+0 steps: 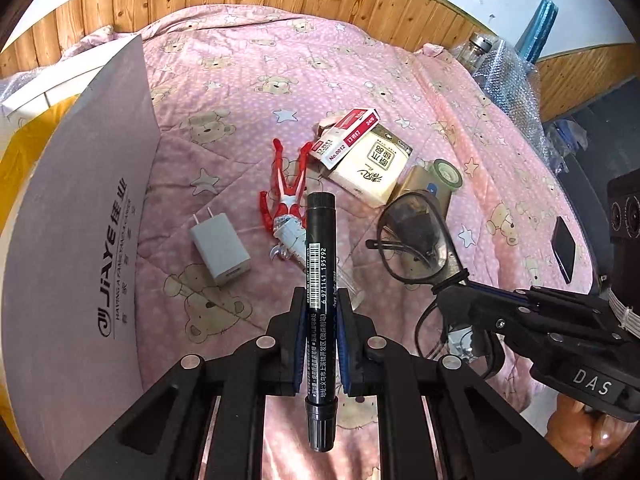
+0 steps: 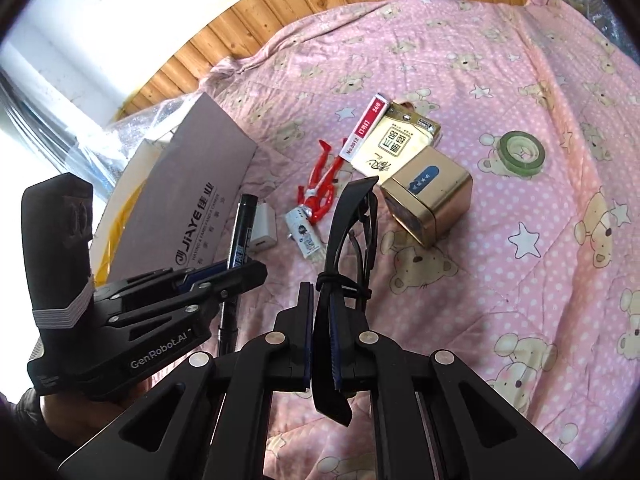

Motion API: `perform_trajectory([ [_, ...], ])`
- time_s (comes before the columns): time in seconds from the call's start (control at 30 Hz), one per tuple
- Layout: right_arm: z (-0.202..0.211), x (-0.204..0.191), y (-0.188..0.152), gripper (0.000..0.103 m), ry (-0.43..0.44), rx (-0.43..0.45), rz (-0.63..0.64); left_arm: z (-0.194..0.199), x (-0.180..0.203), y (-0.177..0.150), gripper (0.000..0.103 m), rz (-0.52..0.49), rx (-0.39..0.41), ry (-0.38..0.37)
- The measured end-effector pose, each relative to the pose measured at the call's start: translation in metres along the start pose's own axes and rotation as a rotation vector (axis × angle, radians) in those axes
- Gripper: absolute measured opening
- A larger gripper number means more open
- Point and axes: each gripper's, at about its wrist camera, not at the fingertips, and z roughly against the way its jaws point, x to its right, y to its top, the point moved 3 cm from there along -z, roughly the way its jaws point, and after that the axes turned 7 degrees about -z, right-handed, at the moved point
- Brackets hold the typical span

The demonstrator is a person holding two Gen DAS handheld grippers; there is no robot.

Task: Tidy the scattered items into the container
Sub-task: 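Carry the marker and eyeglasses with both grippers over the white box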

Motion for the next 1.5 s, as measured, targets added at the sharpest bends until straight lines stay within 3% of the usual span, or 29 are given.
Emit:
perform_trajectory([
  [0.6, 0.025, -0.037, 0.0, 0.008, -0.025, 0.045, 0.077, 0.052, -0.01, 0.002, 0.014, 0.046, 0.112, -0.057],
  [1.5, 0.03, -0.141, 0.014, 0.008, 0.023, 0.075, 0.255, 0.128, -0.06, -0.001, 0.014, 0.163, 0.284, -0.067],
])
